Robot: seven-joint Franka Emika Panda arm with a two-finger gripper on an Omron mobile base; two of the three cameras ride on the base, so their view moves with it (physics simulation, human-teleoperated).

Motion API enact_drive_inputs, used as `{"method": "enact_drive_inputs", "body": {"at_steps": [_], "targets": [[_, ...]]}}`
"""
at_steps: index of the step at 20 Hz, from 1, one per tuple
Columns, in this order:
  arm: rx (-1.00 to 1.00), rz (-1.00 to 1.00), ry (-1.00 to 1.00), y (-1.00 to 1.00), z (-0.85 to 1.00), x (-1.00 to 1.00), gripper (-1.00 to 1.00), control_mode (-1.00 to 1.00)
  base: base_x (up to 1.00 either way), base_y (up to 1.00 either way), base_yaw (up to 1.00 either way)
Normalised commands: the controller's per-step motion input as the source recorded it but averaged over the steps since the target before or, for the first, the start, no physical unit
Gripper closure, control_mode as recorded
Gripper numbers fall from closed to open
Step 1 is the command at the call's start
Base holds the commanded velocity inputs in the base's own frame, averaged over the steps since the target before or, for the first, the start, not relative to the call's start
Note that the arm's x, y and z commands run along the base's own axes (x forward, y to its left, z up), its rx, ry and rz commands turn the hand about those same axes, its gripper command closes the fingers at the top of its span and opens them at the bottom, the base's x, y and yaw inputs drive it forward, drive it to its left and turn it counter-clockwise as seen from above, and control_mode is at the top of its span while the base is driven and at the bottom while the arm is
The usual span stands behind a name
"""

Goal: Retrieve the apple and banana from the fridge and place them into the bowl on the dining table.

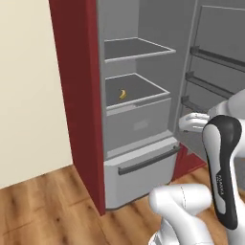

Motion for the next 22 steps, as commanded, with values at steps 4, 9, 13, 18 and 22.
{"method": "enact_drive_inputs", "body": {"at_steps": [4, 9, 13, 18, 22], "targets": [[0.0, 0.0, 0.0, 0.0, 0.0, 0.0, -1.0, 1.0, 0.22, -0.57, 0.27], [0.0, 0.0, 0.0, 0.0, 0.0, 0.0, -1.0, 1.0, 0.69, -0.09, 0.21], [0.0, 0.0, 0.0, 0.0, 0.0, 0.0, -1.0, 1.0, 0.88, -0.03, 0.18], [0.0, 0.0, 0.0, 0.0, 0.0, 0.0, -1.0, 1.0, 0.5, -0.37, 0.16], [0.0, 0.0, 0.0, 0.0, 0.0, 0.0, -1.0, 1.0, 0.39, -0.43, 0.24]]}}
